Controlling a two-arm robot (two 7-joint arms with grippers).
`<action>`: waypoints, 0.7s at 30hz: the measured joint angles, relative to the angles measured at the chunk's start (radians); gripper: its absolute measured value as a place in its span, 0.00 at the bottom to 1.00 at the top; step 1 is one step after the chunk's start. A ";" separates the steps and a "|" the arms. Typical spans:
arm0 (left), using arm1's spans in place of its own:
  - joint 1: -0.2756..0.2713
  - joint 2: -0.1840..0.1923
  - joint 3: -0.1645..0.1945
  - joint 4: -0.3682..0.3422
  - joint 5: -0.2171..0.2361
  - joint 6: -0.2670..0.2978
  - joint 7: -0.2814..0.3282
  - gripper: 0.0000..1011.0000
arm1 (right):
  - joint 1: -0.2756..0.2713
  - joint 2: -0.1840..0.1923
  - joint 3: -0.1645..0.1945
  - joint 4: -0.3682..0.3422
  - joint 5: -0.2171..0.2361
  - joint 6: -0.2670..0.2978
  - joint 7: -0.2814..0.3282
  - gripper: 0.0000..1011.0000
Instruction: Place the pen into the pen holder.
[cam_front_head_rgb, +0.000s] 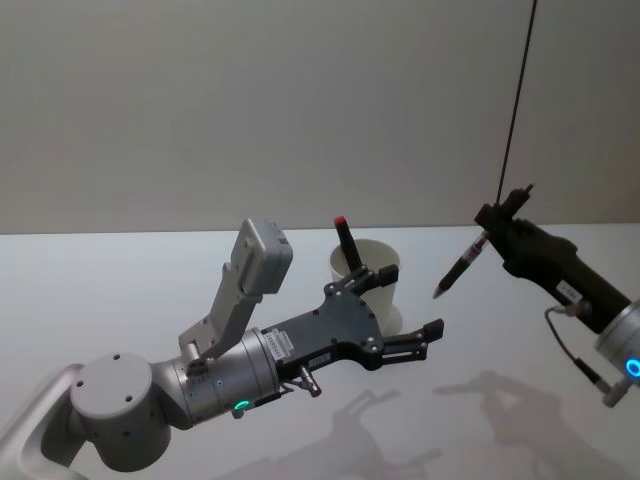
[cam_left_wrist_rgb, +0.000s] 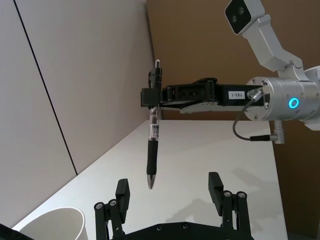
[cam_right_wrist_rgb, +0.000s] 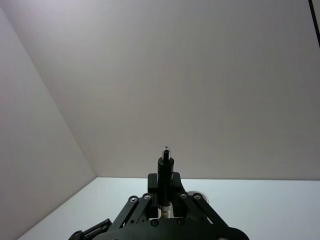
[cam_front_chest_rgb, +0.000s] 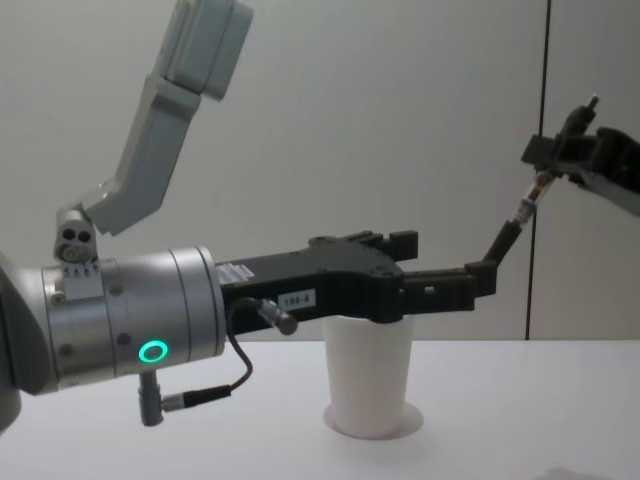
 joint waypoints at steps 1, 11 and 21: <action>0.000 0.000 0.000 0.000 0.000 0.000 0.000 0.99 | 0.004 0.000 0.001 0.004 -0.006 -0.002 0.005 0.14; 0.000 0.000 0.000 0.000 0.000 0.000 0.000 0.99 | 0.072 -0.004 0.004 0.078 -0.093 -0.020 0.086 0.14; 0.000 0.000 0.000 0.000 0.000 0.000 0.000 0.99 | 0.171 -0.034 -0.005 0.200 -0.185 -0.041 0.184 0.14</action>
